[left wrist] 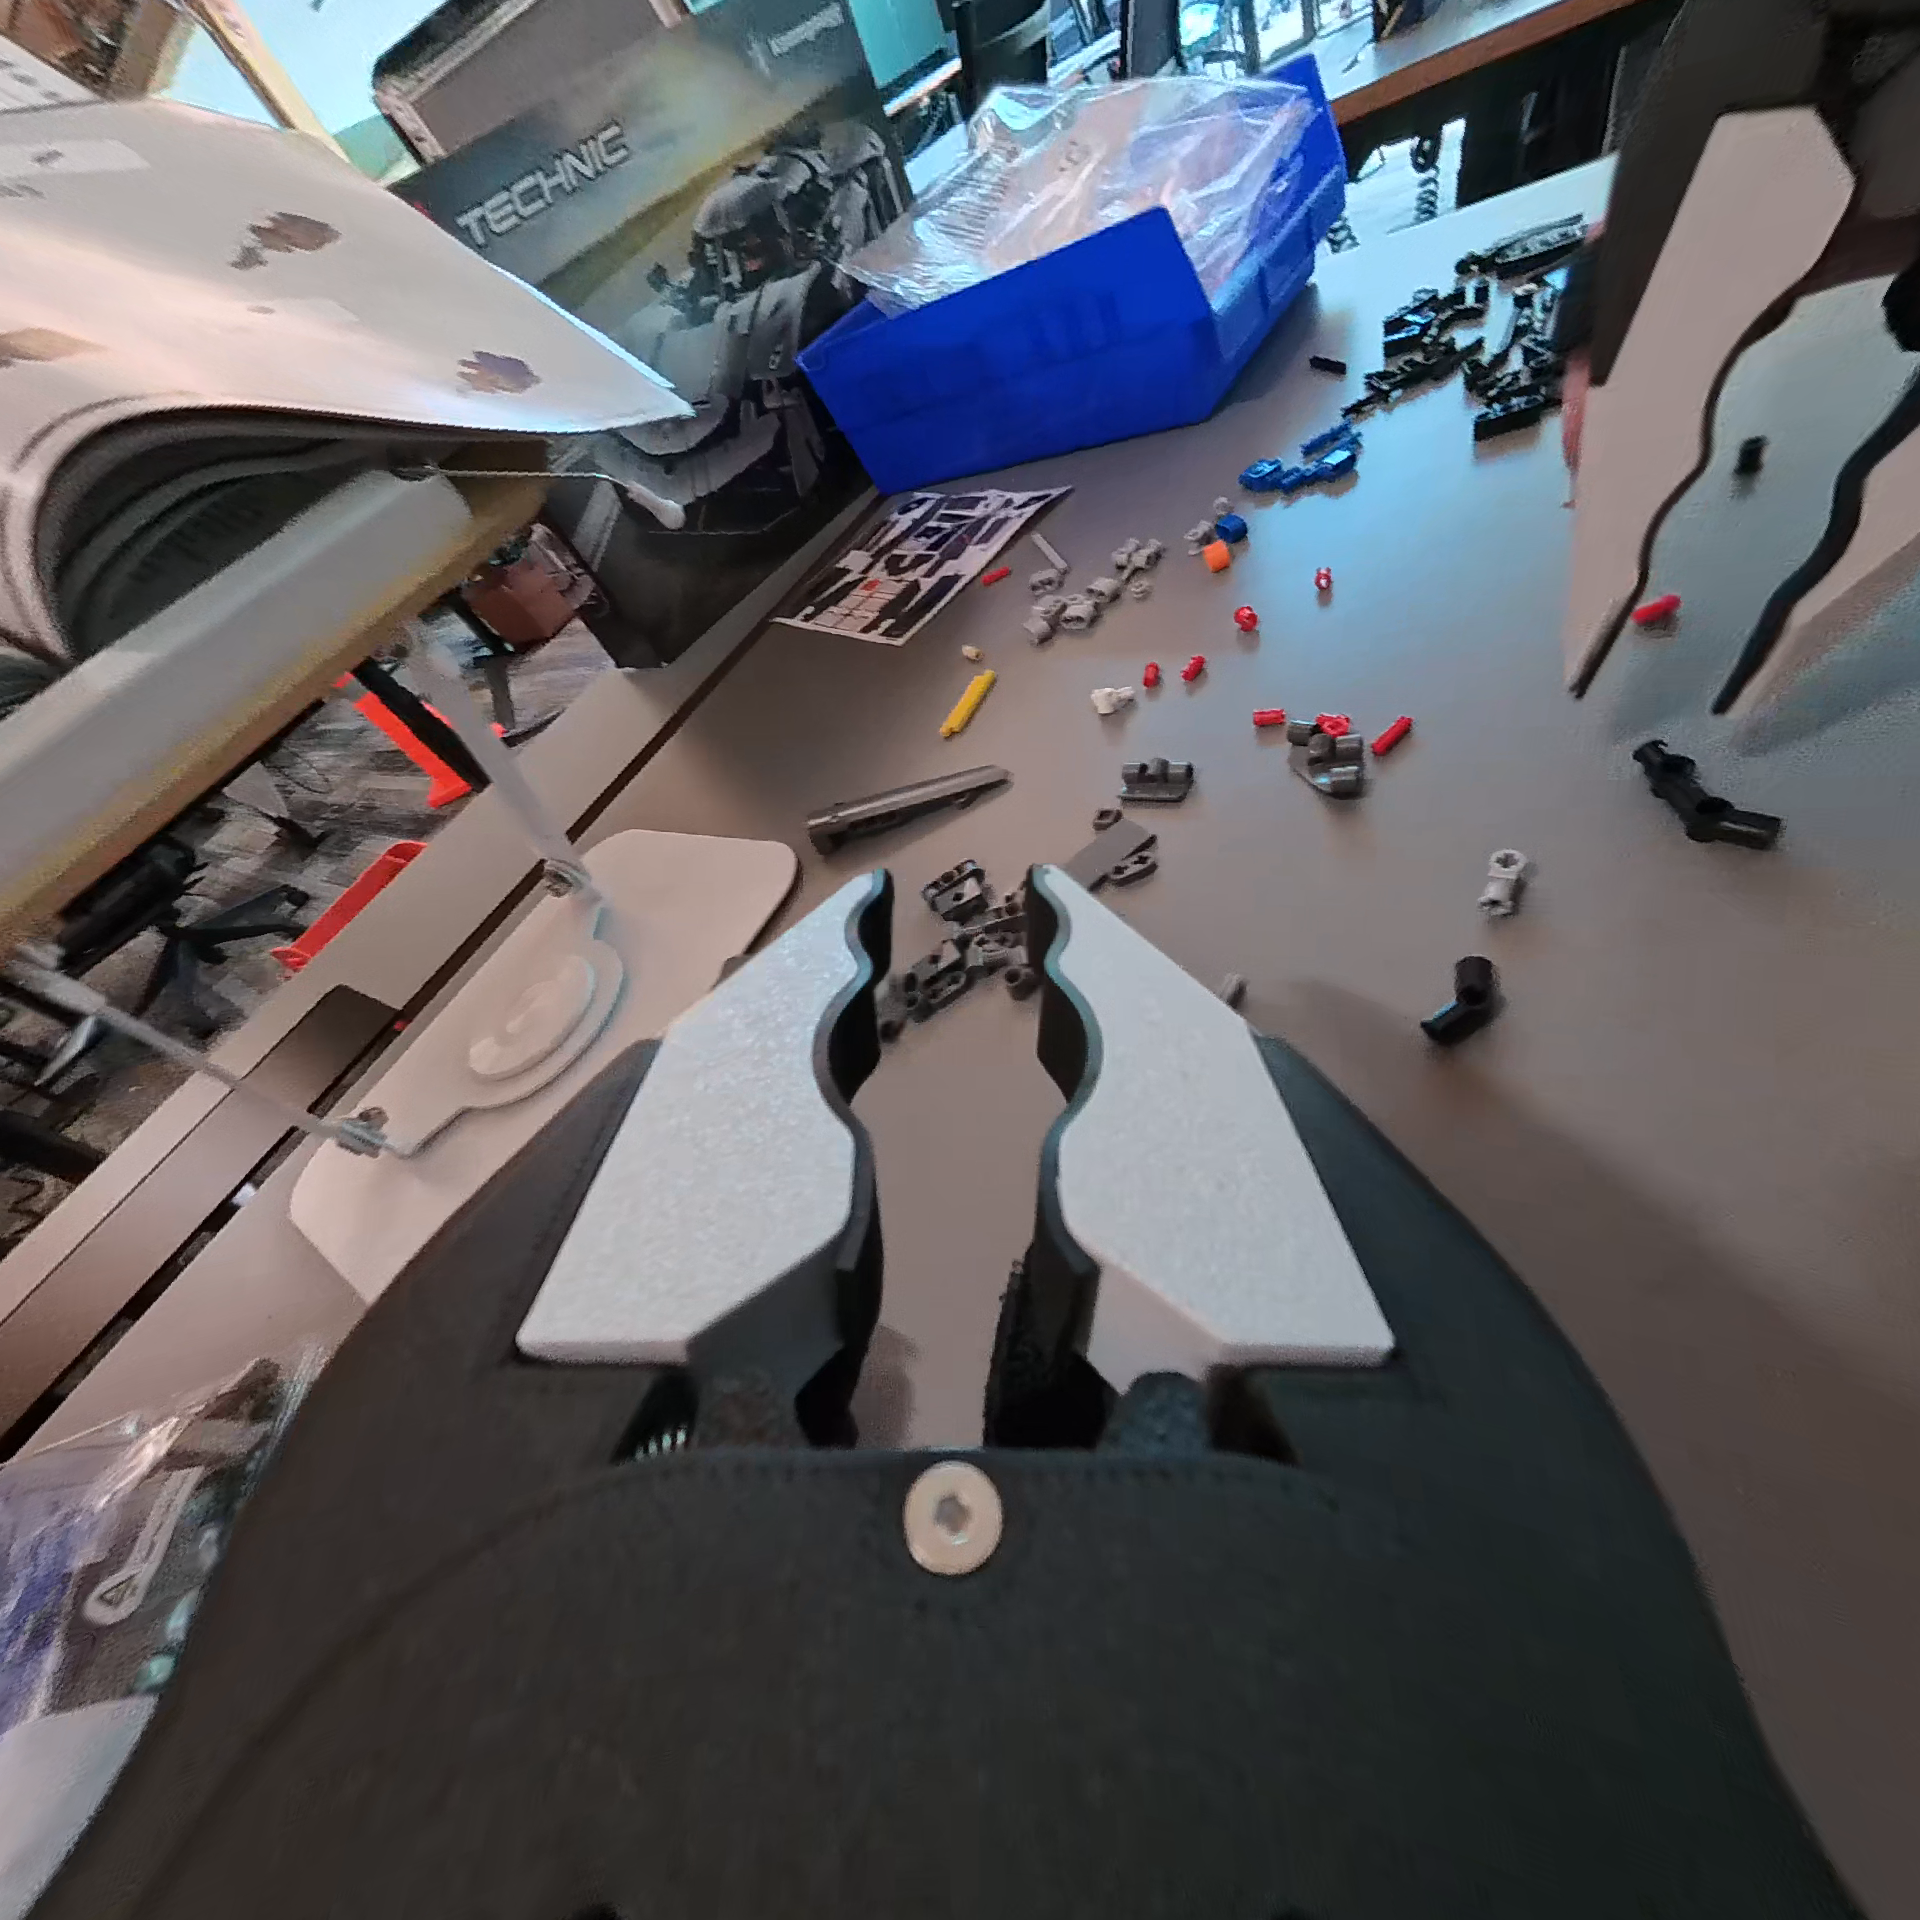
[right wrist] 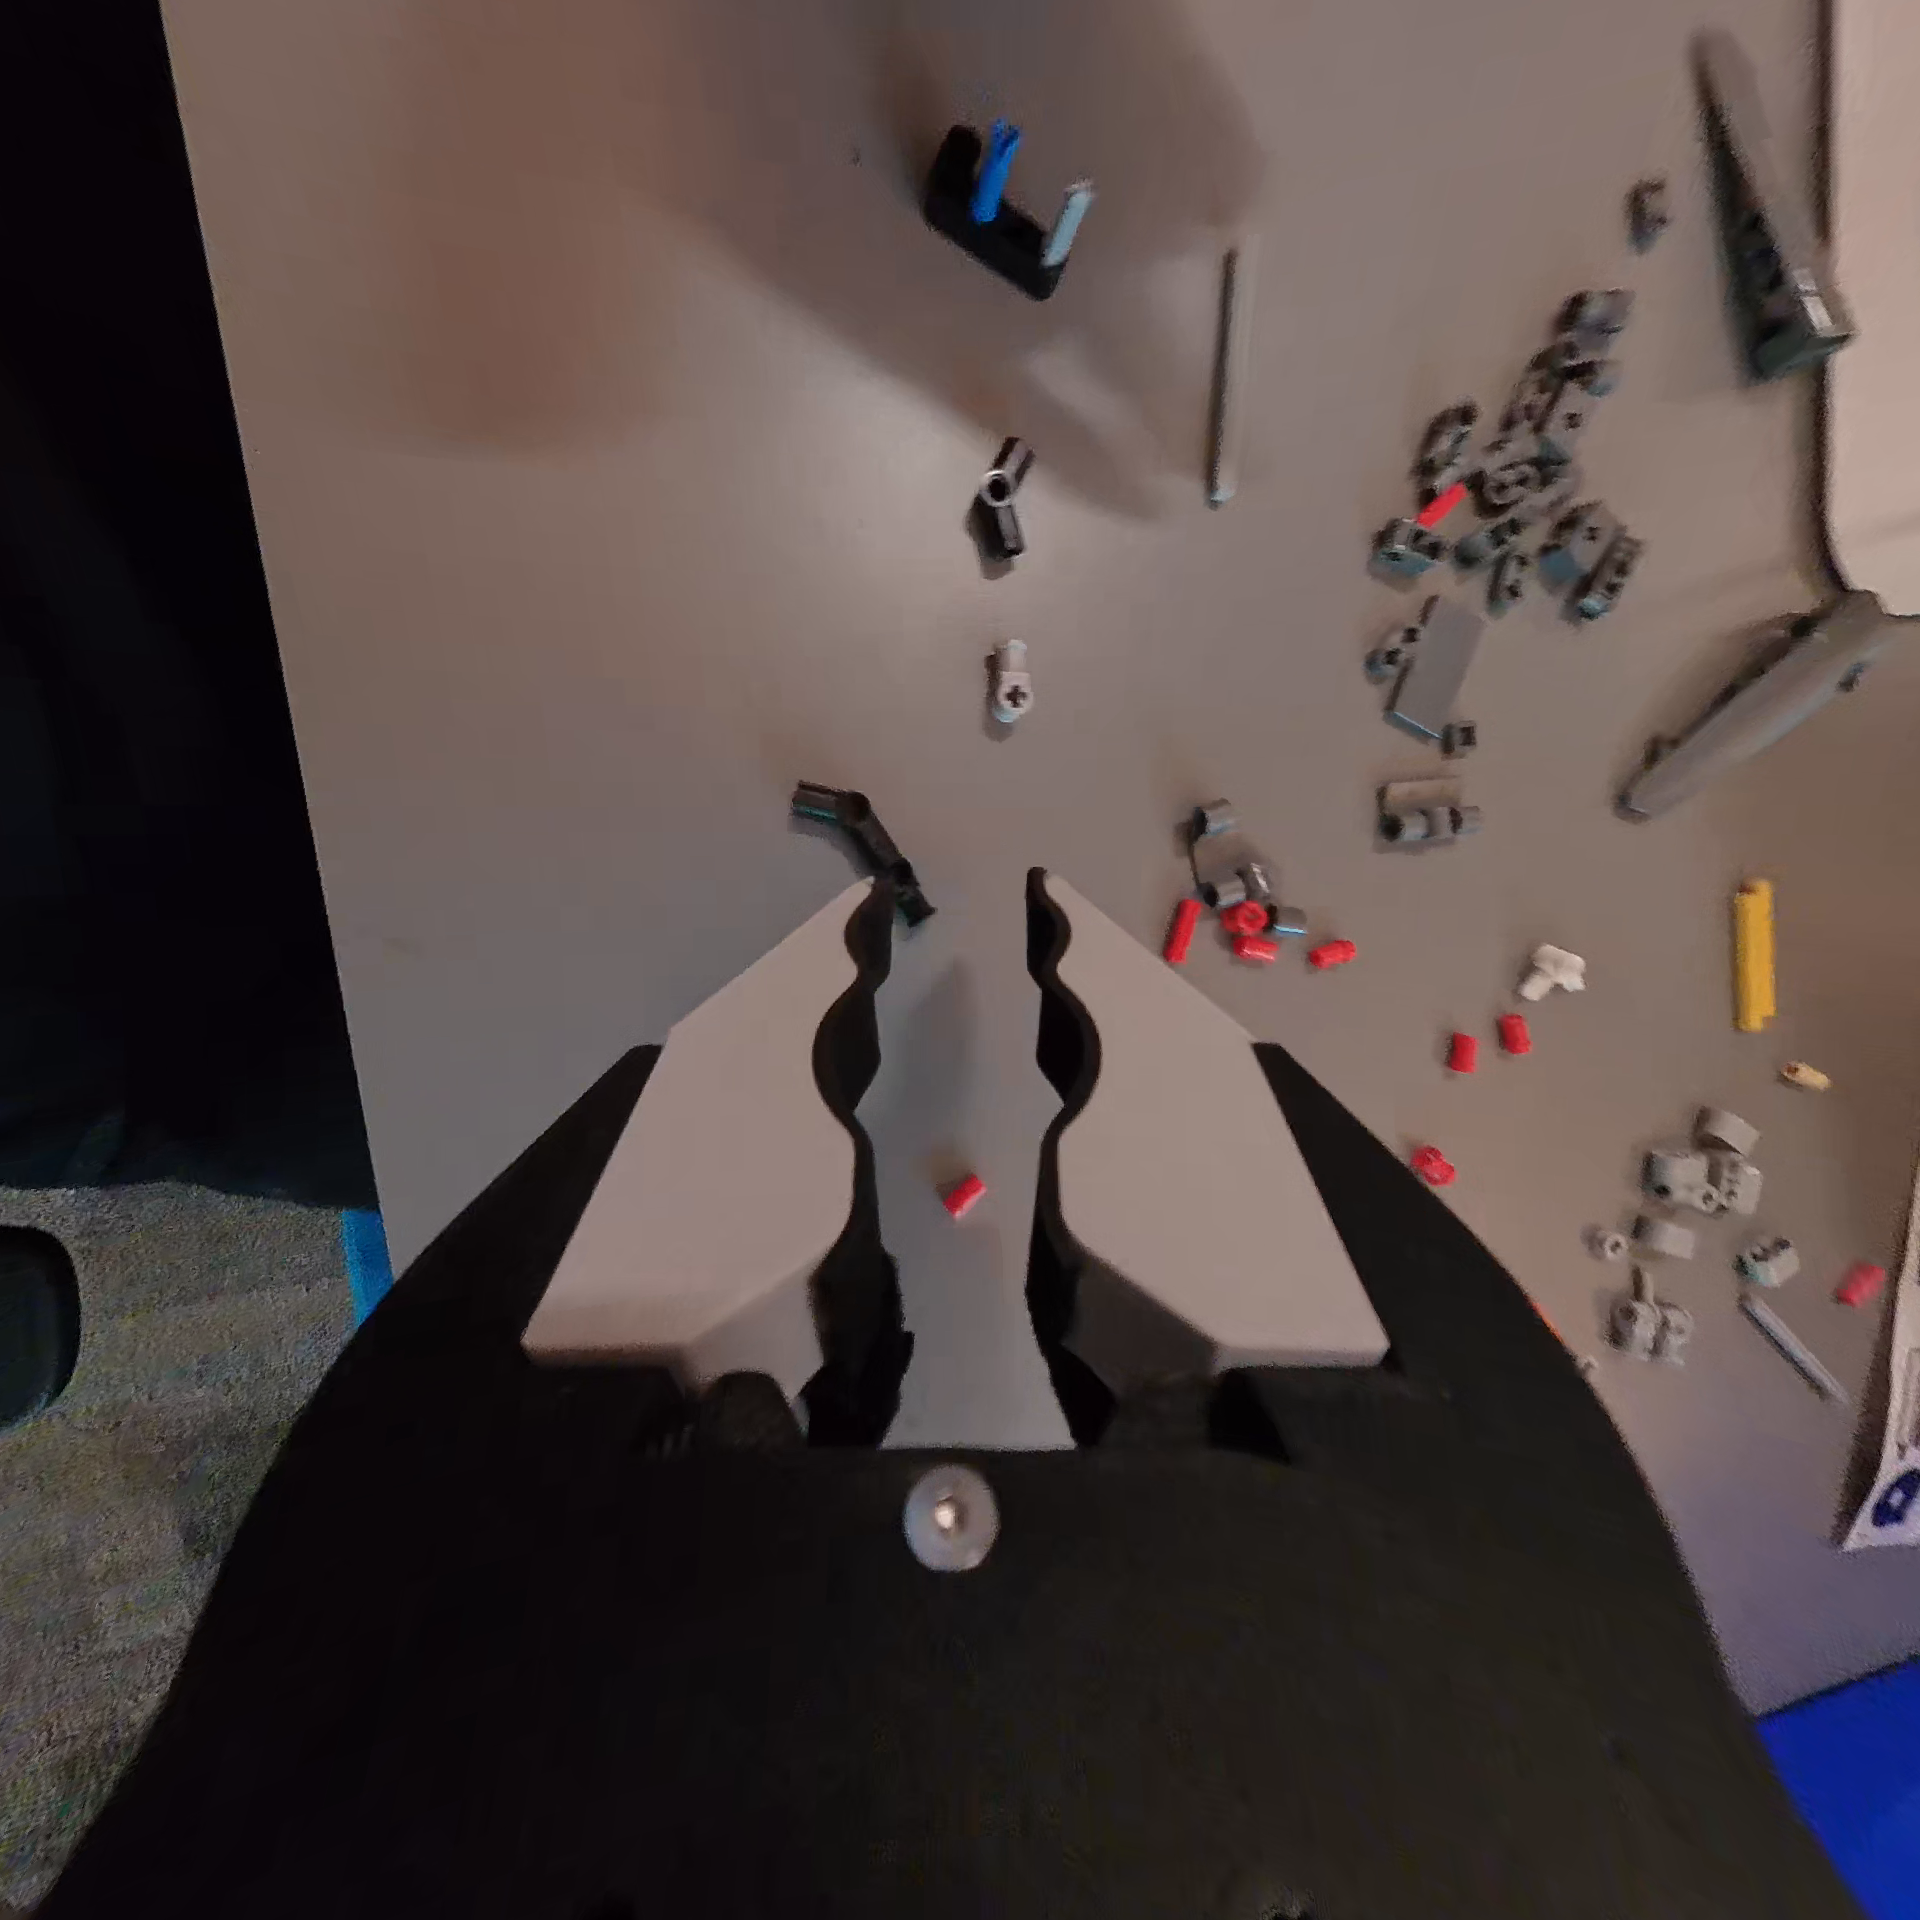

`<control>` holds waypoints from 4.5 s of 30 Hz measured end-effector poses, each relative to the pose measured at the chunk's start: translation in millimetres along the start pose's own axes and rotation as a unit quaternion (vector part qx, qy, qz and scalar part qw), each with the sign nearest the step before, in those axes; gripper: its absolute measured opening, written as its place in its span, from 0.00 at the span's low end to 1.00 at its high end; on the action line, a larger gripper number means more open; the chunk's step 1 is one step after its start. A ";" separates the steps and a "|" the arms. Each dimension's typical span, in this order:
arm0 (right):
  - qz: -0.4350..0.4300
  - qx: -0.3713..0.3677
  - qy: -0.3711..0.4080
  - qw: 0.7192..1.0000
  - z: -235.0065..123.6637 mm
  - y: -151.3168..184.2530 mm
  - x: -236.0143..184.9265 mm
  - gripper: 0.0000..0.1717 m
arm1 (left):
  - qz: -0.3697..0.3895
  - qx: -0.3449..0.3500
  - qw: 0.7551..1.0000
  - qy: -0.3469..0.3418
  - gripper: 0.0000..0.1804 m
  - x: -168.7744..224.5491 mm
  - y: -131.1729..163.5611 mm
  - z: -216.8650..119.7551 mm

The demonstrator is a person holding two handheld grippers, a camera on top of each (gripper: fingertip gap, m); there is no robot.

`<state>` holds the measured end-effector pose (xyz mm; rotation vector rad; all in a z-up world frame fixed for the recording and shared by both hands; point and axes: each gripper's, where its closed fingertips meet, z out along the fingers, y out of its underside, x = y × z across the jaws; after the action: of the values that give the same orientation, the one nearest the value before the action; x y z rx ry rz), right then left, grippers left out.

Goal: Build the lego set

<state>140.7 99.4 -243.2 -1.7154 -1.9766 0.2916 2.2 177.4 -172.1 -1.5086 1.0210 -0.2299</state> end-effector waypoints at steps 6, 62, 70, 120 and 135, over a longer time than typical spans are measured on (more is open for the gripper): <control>0.031 0.037 0.051 0.998 -27.6 1.0 23.0 0.12 | -0.005 -0.001 1.000 -0.014 0.12 -10.6 -0.9 -3.5; 0.049 0.064 0.044 0.996 -15.1 -5.0 30.2 0.12 | 0.128 -0.201 0.934 0.266 0.12 91.2 66.4 -26.3; 0.055 0.068 0.045 0.995 -13.6 -0.6 24.8 0.12 | 0.126 -0.203 0.935 0.263 0.12 89.6 66.9 -24.6; 0.210 -0.048 0.257 0.942 -122.0 164.3 55.5 0.13 | 0.110 -0.198 0.949 0.220 0.06 78.2 70.6 -11.3; 0.241 0.015 0.266 0.933 -138.8 208.4 62.0 0.14 | 0.084 -0.194 0.965 0.155 0.17 68.4 60.4 -11.7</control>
<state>385.0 175.1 -209.4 -1.9822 -1.1519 0.0101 7.2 129.1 -250.3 -1.7582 1.5049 -0.1523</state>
